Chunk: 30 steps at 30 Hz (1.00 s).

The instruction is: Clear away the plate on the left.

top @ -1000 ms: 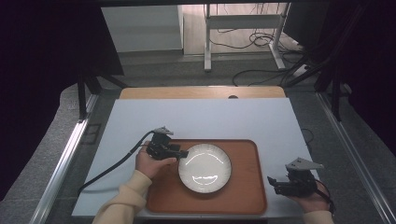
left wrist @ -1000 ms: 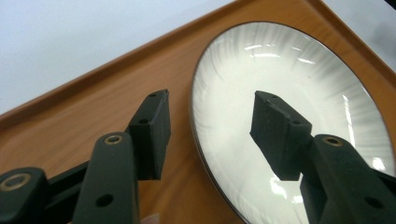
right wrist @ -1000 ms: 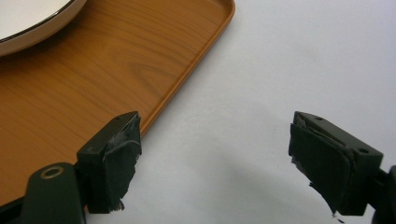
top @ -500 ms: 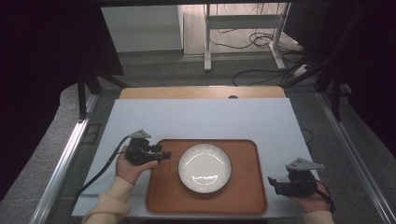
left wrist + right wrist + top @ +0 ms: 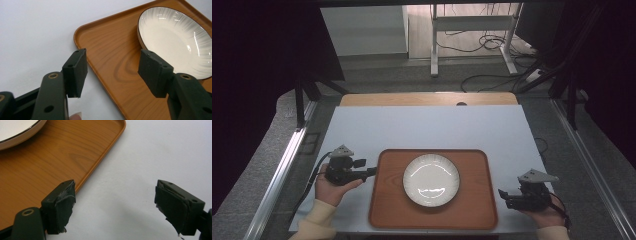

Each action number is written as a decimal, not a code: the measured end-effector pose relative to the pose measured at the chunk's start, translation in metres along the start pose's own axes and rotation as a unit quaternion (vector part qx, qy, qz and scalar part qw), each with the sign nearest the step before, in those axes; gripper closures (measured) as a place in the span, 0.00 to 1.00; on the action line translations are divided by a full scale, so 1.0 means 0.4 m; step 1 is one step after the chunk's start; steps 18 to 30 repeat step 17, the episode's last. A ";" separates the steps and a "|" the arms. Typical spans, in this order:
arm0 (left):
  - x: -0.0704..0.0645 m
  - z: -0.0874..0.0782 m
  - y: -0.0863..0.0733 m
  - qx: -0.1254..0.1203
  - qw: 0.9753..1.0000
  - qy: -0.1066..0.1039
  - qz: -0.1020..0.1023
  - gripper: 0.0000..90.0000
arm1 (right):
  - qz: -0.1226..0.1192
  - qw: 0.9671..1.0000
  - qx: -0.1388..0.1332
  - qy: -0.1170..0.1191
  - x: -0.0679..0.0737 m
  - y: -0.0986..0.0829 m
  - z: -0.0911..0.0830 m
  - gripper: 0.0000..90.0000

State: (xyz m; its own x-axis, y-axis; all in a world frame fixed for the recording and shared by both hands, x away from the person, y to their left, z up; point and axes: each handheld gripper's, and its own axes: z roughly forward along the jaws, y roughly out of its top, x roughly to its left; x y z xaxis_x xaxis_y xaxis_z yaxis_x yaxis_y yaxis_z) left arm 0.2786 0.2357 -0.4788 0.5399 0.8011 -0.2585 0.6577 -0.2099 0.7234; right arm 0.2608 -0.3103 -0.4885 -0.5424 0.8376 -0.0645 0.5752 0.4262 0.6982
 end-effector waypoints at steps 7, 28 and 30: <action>0.018 -0.017 -0.010 -0.009 1.000 0.009 -0.012 0.43 | -0.002 1.000 -0.004 -0.002 0.001 0.001 -0.003 0.19; 0.018 -0.006 -0.009 -0.005 1.000 0.005 -0.011 0.42 | -0.003 1.000 -0.011 -0.002 0.001 -0.001 -0.009 0.19; 0.018 -0.006 -0.009 -0.005 1.000 0.005 -0.011 0.42 | -0.003 1.000 -0.011 -0.002 0.001 -0.001 -0.009 0.19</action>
